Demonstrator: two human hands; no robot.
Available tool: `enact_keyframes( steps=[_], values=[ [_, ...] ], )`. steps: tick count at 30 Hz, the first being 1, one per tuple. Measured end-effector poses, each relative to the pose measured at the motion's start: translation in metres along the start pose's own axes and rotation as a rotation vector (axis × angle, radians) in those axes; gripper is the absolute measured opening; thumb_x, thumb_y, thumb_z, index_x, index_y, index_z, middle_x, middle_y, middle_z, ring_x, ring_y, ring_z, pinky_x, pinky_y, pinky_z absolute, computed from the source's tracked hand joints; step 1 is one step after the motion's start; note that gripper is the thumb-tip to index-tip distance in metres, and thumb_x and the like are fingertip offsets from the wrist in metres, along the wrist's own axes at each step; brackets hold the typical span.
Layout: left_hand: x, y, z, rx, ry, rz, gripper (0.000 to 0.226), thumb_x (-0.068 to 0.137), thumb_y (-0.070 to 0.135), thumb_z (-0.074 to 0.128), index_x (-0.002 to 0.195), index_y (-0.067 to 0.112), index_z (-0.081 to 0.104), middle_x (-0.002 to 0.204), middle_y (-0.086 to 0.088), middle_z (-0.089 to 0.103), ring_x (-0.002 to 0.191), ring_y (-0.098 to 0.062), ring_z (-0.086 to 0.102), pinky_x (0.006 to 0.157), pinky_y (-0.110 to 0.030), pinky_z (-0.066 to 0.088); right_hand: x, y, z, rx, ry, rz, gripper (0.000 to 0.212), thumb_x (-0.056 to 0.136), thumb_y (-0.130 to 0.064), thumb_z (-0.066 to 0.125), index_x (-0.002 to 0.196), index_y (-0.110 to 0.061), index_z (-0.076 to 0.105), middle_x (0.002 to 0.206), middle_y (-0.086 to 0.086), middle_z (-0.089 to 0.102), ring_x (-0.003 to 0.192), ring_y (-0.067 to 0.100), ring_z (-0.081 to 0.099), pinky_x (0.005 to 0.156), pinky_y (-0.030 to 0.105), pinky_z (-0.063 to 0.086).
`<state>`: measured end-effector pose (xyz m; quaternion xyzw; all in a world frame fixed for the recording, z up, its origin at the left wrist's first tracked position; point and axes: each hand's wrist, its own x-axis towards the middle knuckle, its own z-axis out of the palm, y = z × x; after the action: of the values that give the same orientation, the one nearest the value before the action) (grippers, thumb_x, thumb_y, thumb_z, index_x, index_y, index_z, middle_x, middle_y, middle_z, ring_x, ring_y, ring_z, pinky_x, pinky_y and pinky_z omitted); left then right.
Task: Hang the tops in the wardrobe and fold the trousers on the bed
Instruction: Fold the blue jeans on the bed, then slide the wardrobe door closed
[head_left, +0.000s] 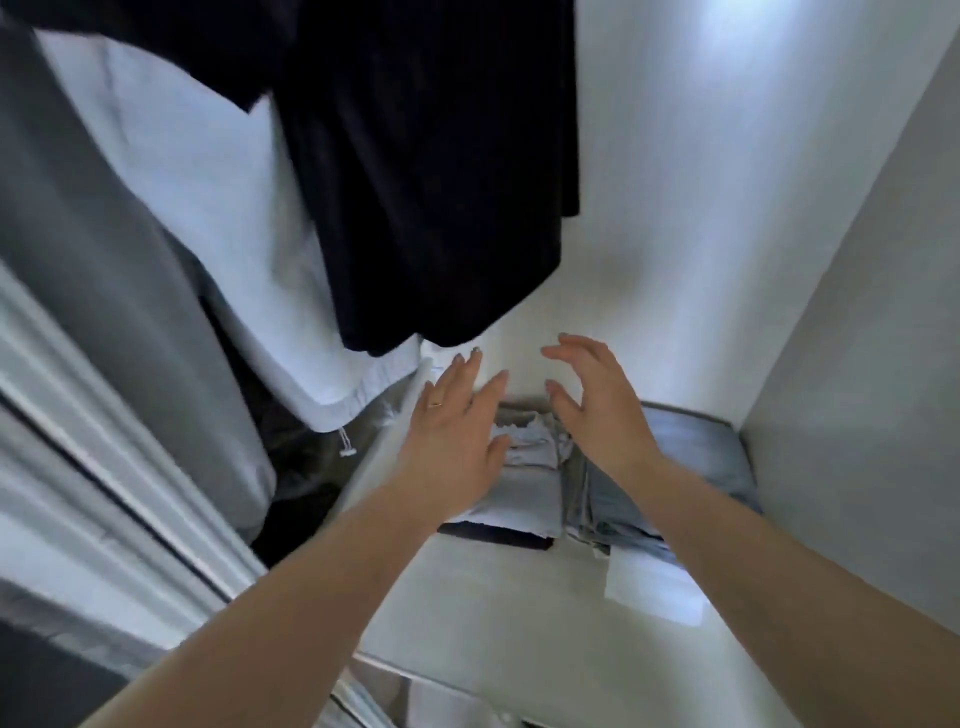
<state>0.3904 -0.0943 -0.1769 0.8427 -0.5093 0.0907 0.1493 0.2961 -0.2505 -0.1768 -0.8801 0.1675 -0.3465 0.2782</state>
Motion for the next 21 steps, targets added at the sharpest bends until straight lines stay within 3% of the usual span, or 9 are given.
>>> enact_keyframes(
  steps=[3,6,10,14,17,21],
  values=[
    [-0.04,-0.016,-0.059,0.014,0.113,0.043,0.065,0.097,0.036,0.046,0.152,0.019,0.015,0.161,-0.01,-0.002,0.148,-0.024,-0.001,0.118,-0.044,0.016,0.007,-0.078,-0.007,0.046,0.065,-0.132,0.032,0.089,-0.004,0.058,0.12,-0.012,0.059,0.132,0.006,0.05,0.123,0.017,0.047,0.104,0.025,0.037],
    [-0.083,-0.036,-0.117,-0.024,0.322,0.141,0.062,0.092,0.024,0.058,0.147,0.012,0.032,0.156,-0.018,0.019,0.145,-0.032,0.02,0.112,-0.048,0.031,0.011,-0.163,-0.008,0.054,0.1,-0.294,0.031,0.089,-0.008,0.059,0.119,-0.016,0.061,0.132,0.0,0.051,0.122,0.01,0.045,0.101,0.016,0.034],
    [-0.129,-0.065,-0.171,0.011,0.551,0.189,0.06,0.088,0.017,0.061,0.142,0.005,0.04,0.151,-0.022,0.029,0.143,-0.036,0.023,0.112,-0.053,0.03,0.014,-0.265,-0.004,0.02,0.128,-0.591,0.031,0.088,-0.007,0.06,0.118,-0.011,0.064,0.132,0.006,0.052,0.126,0.017,0.045,0.107,0.033,0.036],
    [-0.158,-0.099,-0.211,0.11,0.797,0.233,0.066,0.085,0.015,0.061,0.143,0.009,0.032,0.153,-0.019,0.023,0.146,-0.032,0.014,0.117,-0.052,0.017,0.028,-0.348,-0.004,-0.124,0.189,-0.967,0.033,0.084,-0.001,0.061,0.116,-0.005,0.065,0.133,0.018,0.052,0.129,0.032,0.044,0.107,0.048,0.035],
    [-0.171,-0.115,-0.231,0.149,0.909,0.247,0.071,0.086,0.02,0.057,0.147,0.012,0.022,0.155,-0.013,0.016,0.147,-0.03,0.01,0.117,-0.053,0.013,0.037,-0.396,-0.005,-0.228,0.26,-1.141,0.036,0.083,-0.004,0.056,0.117,-0.009,0.065,0.136,0.018,0.051,0.132,0.033,0.041,0.109,0.051,0.029],
    [-0.171,-0.13,-0.246,0.07,0.926,0.042,0.079,0.091,0.037,0.046,0.151,0.005,0.006,0.158,-0.014,0.003,0.148,-0.031,0.002,0.119,-0.05,0.008,0.048,-0.43,0.0,-0.486,0.275,-1.3,0.029,0.086,-0.019,0.053,0.109,-0.019,0.07,0.137,0.011,0.053,0.134,0.03,0.042,0.11,0.058,0.017]
  ],
)
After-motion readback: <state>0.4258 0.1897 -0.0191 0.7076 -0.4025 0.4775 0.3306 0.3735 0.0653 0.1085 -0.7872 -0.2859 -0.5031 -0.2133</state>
